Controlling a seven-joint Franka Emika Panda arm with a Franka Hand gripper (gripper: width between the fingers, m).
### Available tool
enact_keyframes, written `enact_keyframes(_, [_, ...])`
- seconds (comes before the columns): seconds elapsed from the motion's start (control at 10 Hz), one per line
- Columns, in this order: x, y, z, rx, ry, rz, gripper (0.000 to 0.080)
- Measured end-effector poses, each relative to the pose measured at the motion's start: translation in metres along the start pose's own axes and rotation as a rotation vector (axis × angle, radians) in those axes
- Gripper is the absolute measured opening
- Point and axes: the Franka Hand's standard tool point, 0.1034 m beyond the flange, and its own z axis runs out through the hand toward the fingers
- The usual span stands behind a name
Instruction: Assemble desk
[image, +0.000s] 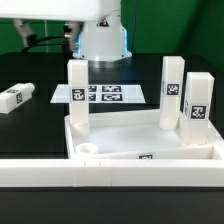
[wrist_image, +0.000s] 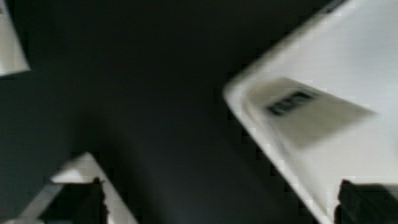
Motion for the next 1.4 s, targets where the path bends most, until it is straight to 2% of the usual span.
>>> enact_keyframes(0.2, [0.002,0.037,0.016,-0.005,0.006,-0.02,0.0649])
enact_keyframes(0.3, [0.005,0.04,0.023,-0.019,0.017,-0.03,0.0649])
enact_keyframes(0.4, [0.004,0.036,0.022,-0.017,0.013,-0.038,0.0649])
enact_keyframes(0.7, [0.002,0.04,0.026,-0.021,0.014,-0.033,0.0649])
enact_keyframes(0.9, [-0.019,0.066,0.051,-0.042,-0.008,-0.022,0.0649])
enact_keyframes(1.1, [-0.021,0.096,0.066,-0.067,-0.008,-0.071,0.0649])
enact_keyframes(1.2, [-0.019,0.104,0.069,-0.072,0.0,-0.081,0.0649])
enact_keyframes(1.4, [-0.021,0.1,0.07,-0.066,-0.024,-0.079,0.0649])
